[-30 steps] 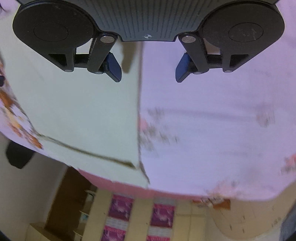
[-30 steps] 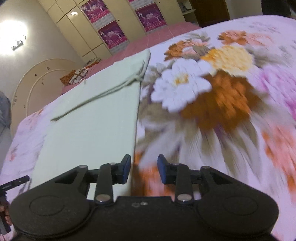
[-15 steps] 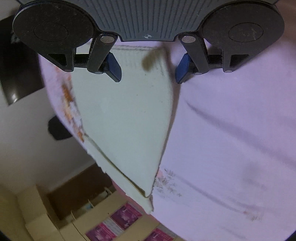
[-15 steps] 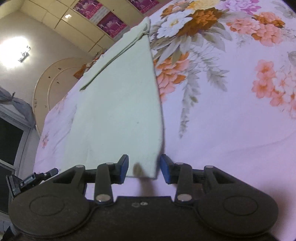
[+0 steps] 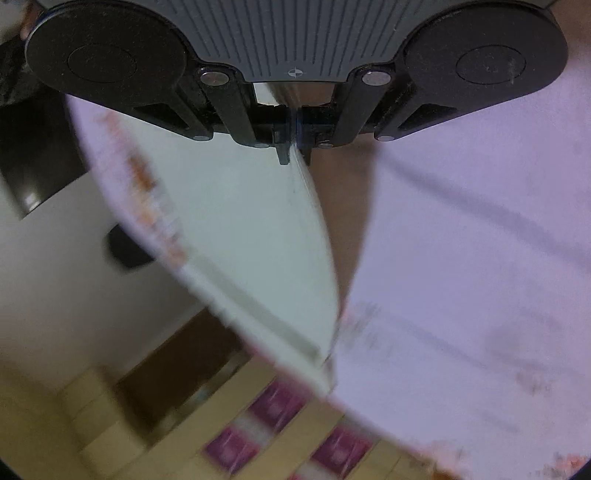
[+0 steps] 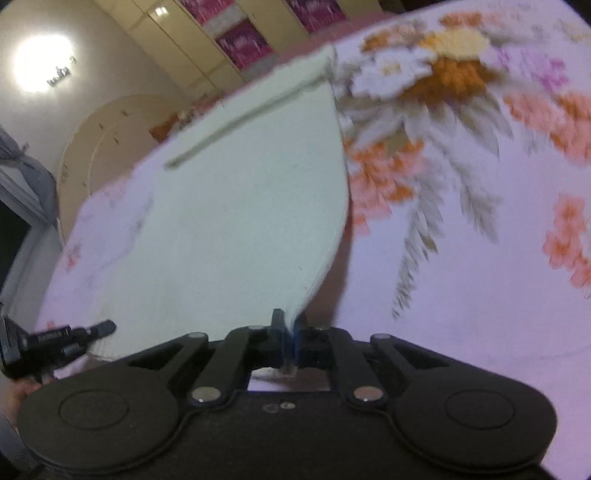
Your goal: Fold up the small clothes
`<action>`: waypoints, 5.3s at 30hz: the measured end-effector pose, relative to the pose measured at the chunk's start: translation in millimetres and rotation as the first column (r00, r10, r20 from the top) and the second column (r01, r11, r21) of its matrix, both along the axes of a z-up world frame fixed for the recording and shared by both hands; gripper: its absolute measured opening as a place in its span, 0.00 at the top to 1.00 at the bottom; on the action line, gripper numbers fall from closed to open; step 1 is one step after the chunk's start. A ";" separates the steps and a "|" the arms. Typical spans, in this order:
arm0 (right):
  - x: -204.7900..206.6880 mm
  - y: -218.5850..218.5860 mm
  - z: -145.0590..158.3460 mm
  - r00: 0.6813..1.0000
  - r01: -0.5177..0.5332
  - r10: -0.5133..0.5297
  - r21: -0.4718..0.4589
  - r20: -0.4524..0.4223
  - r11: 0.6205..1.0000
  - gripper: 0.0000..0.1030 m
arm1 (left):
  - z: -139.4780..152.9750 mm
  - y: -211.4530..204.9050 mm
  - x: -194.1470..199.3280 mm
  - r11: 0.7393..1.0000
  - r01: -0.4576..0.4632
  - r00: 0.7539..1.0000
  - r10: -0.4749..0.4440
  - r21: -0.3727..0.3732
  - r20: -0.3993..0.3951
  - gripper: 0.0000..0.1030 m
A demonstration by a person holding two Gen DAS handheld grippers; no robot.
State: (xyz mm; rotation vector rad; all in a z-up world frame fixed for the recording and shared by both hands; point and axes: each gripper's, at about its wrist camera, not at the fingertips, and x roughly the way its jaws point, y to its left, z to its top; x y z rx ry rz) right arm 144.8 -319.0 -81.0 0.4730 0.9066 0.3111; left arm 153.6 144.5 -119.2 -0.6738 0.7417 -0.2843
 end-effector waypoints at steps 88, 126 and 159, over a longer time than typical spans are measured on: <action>419.9 33.8 -2.3 0.920 0.030 0.124 -0.384 0.371 0.923 0.92 | 67.8 -57.1 382.3 0.859 -0.118 0.968 -0.012 0.499 0.250 0.20; 403.7 74.1 5.7 0.904 -0.020 0.210 -0.455 0.373 0.890 0.64 | 79.3 -152.5 379.4 0.756 -0.048 0.955 -0.156 0.653 0.251 0.07; 309.8 100.1 -33.1 0.948 0.014 0.172 -0.576 0.267 0.817 0.65 | 36.6 -114.9 254.3 0.737 -0.109 0.991 0.033 0.667 0.126 0.04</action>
